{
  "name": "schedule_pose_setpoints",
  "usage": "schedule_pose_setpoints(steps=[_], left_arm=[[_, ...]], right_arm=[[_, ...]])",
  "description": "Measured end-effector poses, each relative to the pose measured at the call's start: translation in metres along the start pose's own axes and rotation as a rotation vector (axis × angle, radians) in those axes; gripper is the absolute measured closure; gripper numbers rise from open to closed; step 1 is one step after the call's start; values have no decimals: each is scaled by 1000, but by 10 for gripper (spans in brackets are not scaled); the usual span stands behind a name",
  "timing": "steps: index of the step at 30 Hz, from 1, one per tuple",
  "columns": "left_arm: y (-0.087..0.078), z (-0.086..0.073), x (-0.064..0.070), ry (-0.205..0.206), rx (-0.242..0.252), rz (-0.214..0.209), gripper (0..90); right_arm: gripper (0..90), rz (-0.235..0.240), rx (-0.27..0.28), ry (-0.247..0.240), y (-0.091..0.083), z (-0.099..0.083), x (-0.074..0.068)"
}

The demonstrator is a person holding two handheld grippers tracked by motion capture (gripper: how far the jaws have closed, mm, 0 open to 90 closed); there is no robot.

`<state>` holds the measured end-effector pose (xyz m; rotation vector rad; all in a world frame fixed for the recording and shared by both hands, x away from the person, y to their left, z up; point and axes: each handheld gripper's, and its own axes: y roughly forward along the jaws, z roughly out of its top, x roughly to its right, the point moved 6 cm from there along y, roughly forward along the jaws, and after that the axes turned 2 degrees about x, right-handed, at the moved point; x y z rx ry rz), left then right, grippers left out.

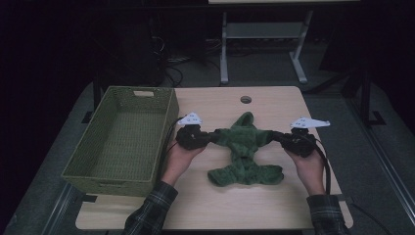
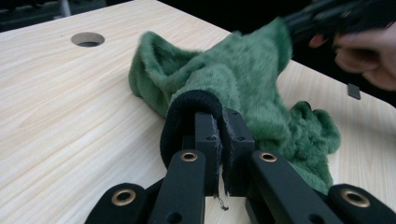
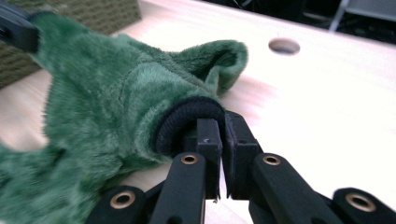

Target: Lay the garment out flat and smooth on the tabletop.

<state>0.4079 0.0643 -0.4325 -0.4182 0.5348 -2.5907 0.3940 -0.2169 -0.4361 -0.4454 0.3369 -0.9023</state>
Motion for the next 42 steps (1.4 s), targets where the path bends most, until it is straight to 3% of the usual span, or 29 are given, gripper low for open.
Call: schedule_pose_setpoints(steps=[4, 6, 8, 9, 12, 16, 19, 21, 24, 25, 28, 34, 38, 41, 42], left_arm=[[2, -14, -2, -18, -42, 39, 865], [9, -32, -8, -65, -96, 53, 865], [13, -38, -10, -83, -113, 56, 864], [18, -49, -13, -103, -151, 62, 865], [25, -63, -16, -118, -196, 72, 865], [28, -67, -18, -127, -206, 84, 864], [29, -67, -18, -131, -210, 87, 861], [30, -66, -17, -136, -215, 89, 842], [27, -62, -17, -128, -206, 114, 689], [24, -58, -17, -133, -194, 121, 649], [11, -42, -17, -114, -175, 136, 561], [7, -20, -19, -87, -130, 155, 518], [19, -6, -30, -70, -111, 166, 513], [34, 1, -40, -62, -110, 160, 512], [39, 3, -43, -55, -112, 154, 510]], right_arm=[[864, 10, -18, -40, -4, 2, -2], [865, 19, -89, -37, 11, -13, -1], [865, 25, -123, -20, 22, -23, 0], [865, 27, -138, -14, 27, -29, 1], [865, 41, -191, 16, 39, -42, 3], [865, 51, -234, 24, 48, -55, 5], [864, 58, -230, 43, 49, -58, 5], [853, 58, -228, 37, 49, -58, 5], [724, 63, -214, 49, 45, -55, 4], [671, 65, -199, 46, 42, -52, 4], [628, 47, -157, 41, 29, -42, 6], [611, 40, -89, 27, 12, -19, 10], [611, 31, -82, 20, 17, -6, 12], [613, 35, -85, 24, 33, 3, 14], [612, 50, -103, 32, 45, 6, 16]])
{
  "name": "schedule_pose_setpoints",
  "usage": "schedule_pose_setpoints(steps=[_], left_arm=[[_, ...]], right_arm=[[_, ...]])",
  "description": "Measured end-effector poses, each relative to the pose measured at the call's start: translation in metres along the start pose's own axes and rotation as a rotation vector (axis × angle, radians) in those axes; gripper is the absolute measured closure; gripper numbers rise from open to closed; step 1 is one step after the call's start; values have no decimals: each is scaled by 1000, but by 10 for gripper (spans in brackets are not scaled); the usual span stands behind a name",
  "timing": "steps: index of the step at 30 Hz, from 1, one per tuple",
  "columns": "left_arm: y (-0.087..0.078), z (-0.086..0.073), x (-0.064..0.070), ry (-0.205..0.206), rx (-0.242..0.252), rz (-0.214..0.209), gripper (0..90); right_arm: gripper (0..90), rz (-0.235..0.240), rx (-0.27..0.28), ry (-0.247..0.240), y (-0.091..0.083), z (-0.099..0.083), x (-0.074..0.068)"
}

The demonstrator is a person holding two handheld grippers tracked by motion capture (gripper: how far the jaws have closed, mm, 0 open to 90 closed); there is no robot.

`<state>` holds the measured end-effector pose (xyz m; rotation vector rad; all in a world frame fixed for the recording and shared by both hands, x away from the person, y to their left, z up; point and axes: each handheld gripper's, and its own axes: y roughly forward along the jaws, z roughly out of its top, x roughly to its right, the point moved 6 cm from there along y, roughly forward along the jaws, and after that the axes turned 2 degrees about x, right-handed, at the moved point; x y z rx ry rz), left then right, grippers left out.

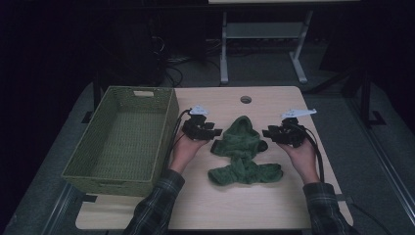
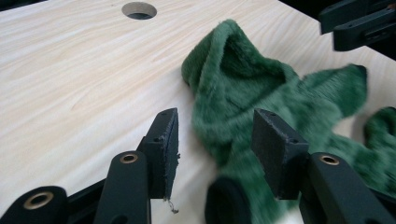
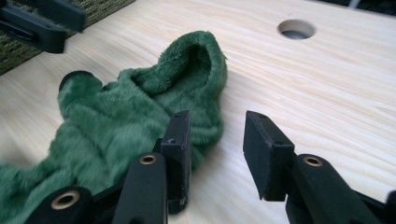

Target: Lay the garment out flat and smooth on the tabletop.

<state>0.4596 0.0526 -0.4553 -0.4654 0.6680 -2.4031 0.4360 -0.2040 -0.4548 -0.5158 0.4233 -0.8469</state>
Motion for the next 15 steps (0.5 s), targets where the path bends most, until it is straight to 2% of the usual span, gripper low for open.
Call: schedule_pose_setpoints(steps=[1, 3, 5, 7, 9, 12, 15], left_arm=[[6, 1, -2, 5, -10, -4, 510], [16, 3, -5, 25, -22, -15, 499], [27, 5, -7, 22, -18, -37, 493], [37, 6, -9, 35, -26, -40, 477], [51, 6, -13, 22, -37, -54, 466], [59, 6, -12, 16, -45, -64, 463], [68, 1, -12, 21, -77, -64, 464]], right_arm=[[612, 0, 0, 0, 0, 0, 0], [615, -1, -17, -3, 16, 3, 2], [615, 4, -28, 8, 21, 3, 3], [616, 15, -28, 13, 30, 5, 5], [625, 18, -17, 6, 40, 5, 4], [611, 41, -55, 25, 48, 3, 4], [617, 46, -66, 22, 58, 2, 2]])
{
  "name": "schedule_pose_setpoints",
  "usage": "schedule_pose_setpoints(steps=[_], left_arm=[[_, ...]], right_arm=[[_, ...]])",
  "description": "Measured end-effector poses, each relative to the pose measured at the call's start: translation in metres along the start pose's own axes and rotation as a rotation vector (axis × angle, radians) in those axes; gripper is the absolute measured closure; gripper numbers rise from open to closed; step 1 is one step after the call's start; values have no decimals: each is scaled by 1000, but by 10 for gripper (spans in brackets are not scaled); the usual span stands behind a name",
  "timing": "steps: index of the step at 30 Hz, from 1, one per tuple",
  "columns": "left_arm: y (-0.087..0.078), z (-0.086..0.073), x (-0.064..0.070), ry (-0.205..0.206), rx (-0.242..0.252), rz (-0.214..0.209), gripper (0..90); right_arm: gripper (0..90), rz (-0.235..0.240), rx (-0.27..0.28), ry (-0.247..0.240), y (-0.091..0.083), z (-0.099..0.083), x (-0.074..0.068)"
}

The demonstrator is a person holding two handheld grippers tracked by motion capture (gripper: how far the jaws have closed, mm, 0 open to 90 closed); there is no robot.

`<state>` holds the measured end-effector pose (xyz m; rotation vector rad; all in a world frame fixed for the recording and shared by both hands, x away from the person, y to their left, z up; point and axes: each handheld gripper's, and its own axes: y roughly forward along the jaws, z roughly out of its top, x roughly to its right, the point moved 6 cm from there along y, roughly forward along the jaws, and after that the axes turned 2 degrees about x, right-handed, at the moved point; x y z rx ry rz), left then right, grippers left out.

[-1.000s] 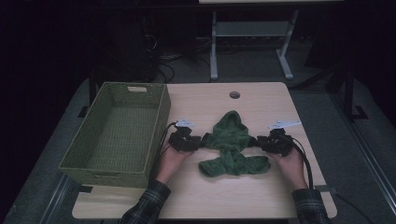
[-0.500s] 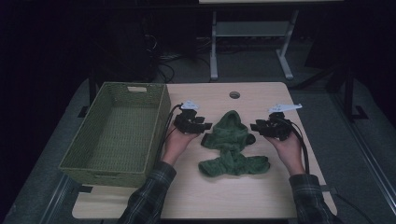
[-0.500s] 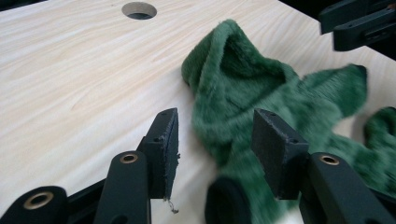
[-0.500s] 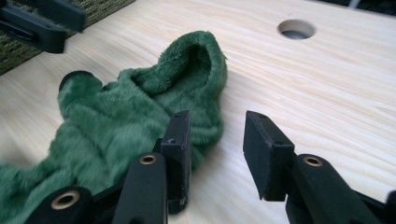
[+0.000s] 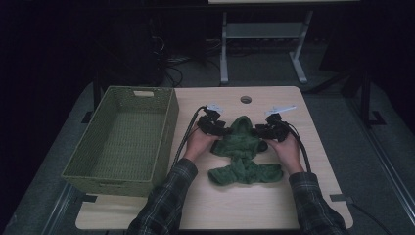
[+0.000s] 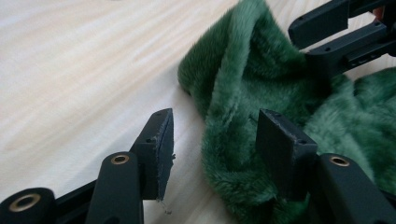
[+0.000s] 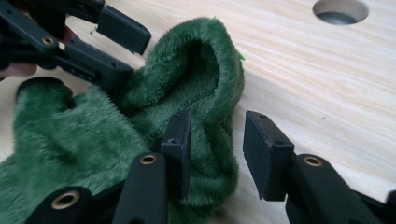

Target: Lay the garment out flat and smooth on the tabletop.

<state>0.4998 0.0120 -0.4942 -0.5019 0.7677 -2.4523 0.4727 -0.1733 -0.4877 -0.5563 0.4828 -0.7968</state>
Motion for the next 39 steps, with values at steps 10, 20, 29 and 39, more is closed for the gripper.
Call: schedule_pose_setpoints(steps=[10, 20, 29, 39], left_arm=[[3, -8, 2, 50, -61, -14, 872], [-20, -15, -16, 32, -39, 96, 892], [-20, -27, -19, 34, -44, 143, 782], [-54, -18, -1, 26, 20, 134, 589]], right_arm=[[855, -35, -55, -27, 9, -5, 2], [878, -70, -23, -21, -7, -3, 13], [760, -85, -71, -1, 4, -20, 15], [653, -57, 20, 8, -34, -10, 13]])
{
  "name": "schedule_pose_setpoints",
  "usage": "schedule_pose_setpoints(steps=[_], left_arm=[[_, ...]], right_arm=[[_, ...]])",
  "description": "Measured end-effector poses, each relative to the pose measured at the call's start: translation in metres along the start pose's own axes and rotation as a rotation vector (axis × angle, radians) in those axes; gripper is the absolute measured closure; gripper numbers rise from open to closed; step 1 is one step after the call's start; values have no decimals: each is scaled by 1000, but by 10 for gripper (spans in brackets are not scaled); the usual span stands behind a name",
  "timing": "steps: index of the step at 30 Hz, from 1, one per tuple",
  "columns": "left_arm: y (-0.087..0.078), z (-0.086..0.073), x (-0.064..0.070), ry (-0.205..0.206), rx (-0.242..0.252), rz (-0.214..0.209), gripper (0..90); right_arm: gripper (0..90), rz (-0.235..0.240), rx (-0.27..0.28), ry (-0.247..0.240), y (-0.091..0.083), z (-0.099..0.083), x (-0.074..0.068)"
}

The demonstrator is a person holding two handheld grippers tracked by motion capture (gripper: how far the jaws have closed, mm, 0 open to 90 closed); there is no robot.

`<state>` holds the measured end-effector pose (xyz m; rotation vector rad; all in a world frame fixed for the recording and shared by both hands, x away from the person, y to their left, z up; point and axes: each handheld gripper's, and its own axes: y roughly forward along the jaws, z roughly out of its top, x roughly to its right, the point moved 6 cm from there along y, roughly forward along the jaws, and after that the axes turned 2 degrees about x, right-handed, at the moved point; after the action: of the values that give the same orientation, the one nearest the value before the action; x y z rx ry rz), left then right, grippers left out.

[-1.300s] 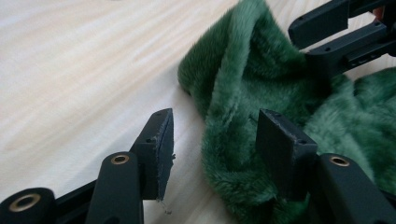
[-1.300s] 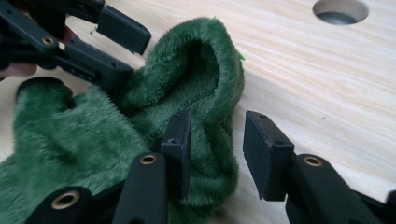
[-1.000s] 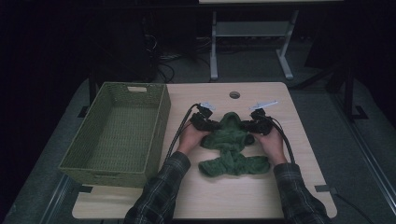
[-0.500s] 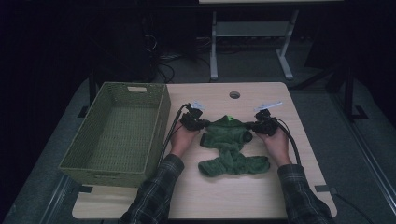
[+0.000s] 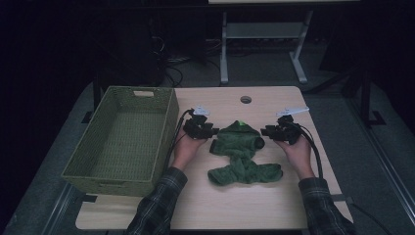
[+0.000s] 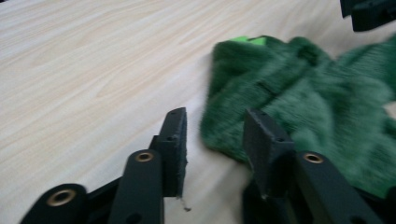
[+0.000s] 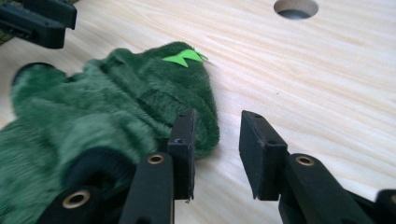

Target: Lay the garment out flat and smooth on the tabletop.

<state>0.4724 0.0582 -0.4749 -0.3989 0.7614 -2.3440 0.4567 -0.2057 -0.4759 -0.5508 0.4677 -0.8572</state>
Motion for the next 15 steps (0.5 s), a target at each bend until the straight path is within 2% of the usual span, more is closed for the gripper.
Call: schedule_pose_setpoints(steps=[1, 7, 9, 11, 12, 15], left_arm=[[-3, 0, 3, 2, 4, -3, 562], [-22, -6, 20, 17, 13, -42, 476], [-31, -11, 30, 33, 11, -67, 405], [-34, -13, 34, 33, 7, -68, 383], [-37, -16, 37, 46, 3, -70, 361], [-47, -23, 48, 48, 13, -81, 304]], right_arm=[[633, 5, 3, -3, -7, 1, -2], [581, 10, 19, -27, -23, -1, -10], [545, 19, 7, -15, -29, -7, -13], [546, 23, 14, -18, -31, -9, -14], [545, 20, 25, -24, -33, -11, -15], [529, 26, 17, -24, -40, -17, -21]])
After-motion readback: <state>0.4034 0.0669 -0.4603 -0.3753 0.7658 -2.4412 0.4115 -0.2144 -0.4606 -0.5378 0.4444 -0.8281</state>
